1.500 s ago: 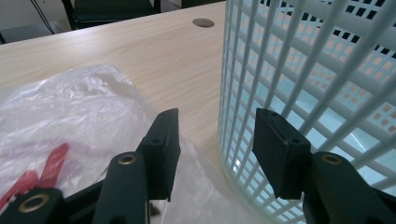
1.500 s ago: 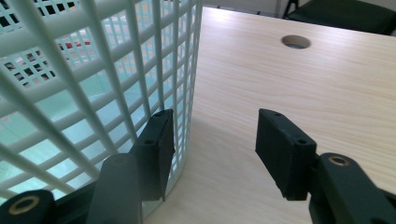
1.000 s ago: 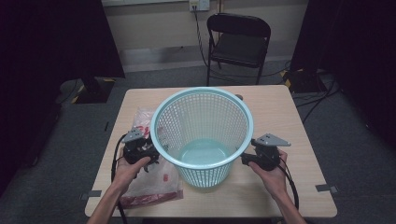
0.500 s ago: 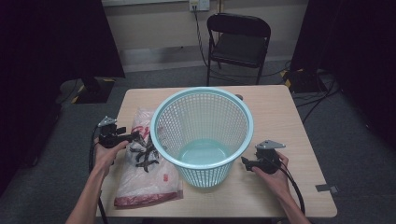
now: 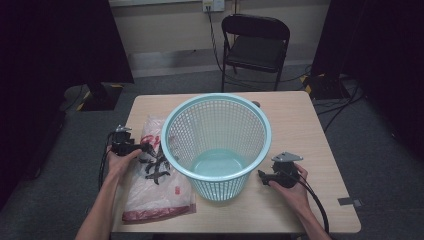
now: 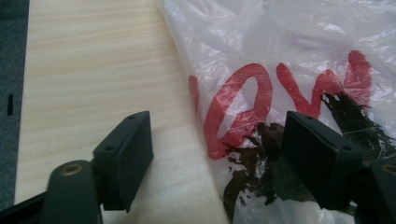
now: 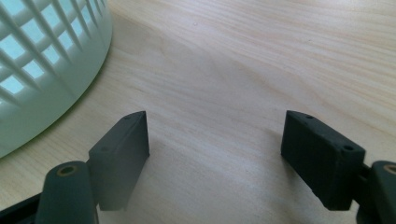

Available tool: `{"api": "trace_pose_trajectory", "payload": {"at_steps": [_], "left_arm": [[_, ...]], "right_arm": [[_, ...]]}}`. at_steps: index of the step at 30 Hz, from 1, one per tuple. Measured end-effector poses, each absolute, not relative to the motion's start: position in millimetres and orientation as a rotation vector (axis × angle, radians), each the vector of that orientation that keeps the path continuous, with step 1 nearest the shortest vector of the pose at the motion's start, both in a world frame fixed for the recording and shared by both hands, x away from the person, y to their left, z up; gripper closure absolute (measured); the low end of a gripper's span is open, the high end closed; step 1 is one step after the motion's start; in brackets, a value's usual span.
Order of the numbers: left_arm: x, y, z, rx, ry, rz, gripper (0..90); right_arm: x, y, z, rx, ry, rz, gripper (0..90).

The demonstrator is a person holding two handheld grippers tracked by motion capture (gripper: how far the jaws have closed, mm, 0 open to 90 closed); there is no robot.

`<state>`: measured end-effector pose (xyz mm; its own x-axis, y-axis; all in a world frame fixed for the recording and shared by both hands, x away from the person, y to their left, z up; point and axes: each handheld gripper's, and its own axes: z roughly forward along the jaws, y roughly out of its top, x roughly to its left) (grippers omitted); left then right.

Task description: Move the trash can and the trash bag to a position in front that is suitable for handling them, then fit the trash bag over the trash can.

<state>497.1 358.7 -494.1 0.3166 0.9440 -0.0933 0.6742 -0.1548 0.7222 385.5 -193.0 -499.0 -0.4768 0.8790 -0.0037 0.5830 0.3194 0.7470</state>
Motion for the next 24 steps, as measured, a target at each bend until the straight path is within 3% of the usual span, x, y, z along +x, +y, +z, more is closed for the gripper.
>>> {"api": "trace_pose_trajectory", "payload": {"at_steps": [8,10,12,13,19,24], "left_arm": [[499,351,-497,1.995,1.351,0.567,18.9],[499,350,-497,1.970,1.370,0.580,21.5],[499,350,-496,1.959,1.337,0.579,44.4],[500,350,-497,1.942,1.339,0.585,51.6],[499,351,-498,1.909,1.316,0.507,86.6],[498,346,-497,1.894,1.328,0.477,90.0]], "right_arm": [[386,-193,-499,1.293,2.182,0.975,22.7],[386,-193,-499,1.291,2.186,0.971,22.6],[386,-193,-499,1.285,2.190,0.975,22.3],[387,-193,-499,1.286,2.191,0.976,22.2],[388,-192,-498,1.290,2.197,0.971,22.0],[390,-192,-494,1.332,2.197,1.005,28.3]]}}
